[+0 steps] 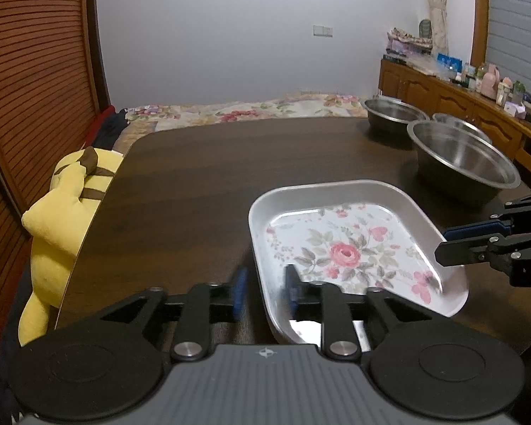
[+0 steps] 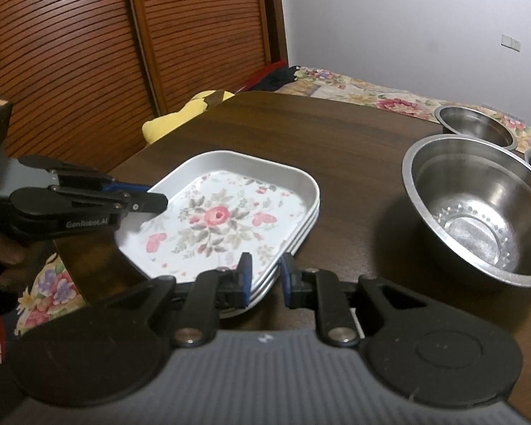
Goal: Organize plates and bowls
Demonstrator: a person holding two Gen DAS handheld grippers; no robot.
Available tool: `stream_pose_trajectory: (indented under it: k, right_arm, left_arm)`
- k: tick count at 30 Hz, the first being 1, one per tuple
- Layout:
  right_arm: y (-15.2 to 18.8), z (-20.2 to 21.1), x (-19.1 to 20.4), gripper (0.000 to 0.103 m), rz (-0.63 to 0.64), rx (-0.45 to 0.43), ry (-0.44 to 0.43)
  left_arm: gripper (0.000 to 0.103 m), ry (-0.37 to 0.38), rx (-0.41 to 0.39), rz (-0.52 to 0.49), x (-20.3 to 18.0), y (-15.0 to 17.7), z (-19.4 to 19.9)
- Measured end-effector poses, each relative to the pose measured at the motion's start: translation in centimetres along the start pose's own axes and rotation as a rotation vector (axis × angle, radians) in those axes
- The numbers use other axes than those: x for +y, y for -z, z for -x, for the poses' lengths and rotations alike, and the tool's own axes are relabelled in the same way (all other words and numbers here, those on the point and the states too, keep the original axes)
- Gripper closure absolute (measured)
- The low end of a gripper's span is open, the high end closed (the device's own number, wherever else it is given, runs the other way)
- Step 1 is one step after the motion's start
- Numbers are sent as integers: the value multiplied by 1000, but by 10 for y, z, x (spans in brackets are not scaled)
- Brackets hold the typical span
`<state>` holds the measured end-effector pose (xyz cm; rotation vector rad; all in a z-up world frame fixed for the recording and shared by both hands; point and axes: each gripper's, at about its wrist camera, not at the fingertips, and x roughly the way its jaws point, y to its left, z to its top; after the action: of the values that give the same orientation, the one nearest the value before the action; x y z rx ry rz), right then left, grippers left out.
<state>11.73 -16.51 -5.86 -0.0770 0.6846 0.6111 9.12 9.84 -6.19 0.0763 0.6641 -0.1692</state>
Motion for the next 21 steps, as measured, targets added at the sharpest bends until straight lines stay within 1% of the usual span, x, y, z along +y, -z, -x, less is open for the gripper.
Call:
stream_pose_trajectory:
  k: [3, 5, 7, 8, 10, 12, 13, 14, 15, 16, 18, 19, 20, 21]
  right_arm:
    - [-5, 8, -2, 84, -5, -28, 2]
    - [-8, 16, -4, 84, -6, -56, 8]
    - [-11, 25, -8, 84, -7, -86, 20]
    - [-12, 31, -10, 83, -8, -104, 30]
    - [-13, 40, -16, 81, -18, -132, 47]
    - [-12, 48, -23, 81, -29, -155, 67]
    - [-12, 52, -27, 80, -33, -167, 79]
    - [-10, 57, -31, 72, -40, -182, 95]
    - [-10, 60, -35, 59, -47, -195, 108]
    - [-8, 64, -39, 52, -57, -212, 123]
    - [-5, 72, -48, 31, -75, -247, 159]
    - [-3, 76, -53, 26, -81, -267, 180]
    - [-2, 78, -57, 15, -86, -283, 196]
    - [-1, 79, -62, 8, -89, -302, 214]
  left_arm:
    - [63, 4, -22, 5, 1, -6, 5]
    - [54, 1, -41, 1, 0, -11, 9]
    - [34, -1, -65, -6, -4, -17, 13]
    - [30, 0, -77, -9, -6, -20, 14]
    - [17, 8, -100, -15, -12, -26, 15]
    - [9, 17, -115, -18, -18, -32, 13]
    - [8, 21, -120, -19, -22, -34, 12]
    - [7, 28, -124, -22, -26, -37, 10]
    - [4, 35, -129, -26, -32, -40, 9]
    - [2, 40, -137, -30, -37, -43, 8]
    - [2, 56, -152, -39, -48, -47, 4]
    - [2, 67, -158, -42, -54, -50, 2]
    - [2, 78, -163, -43, -59, -52, 0]
    - [2, 91, -168, -44, -64, -54, -3]
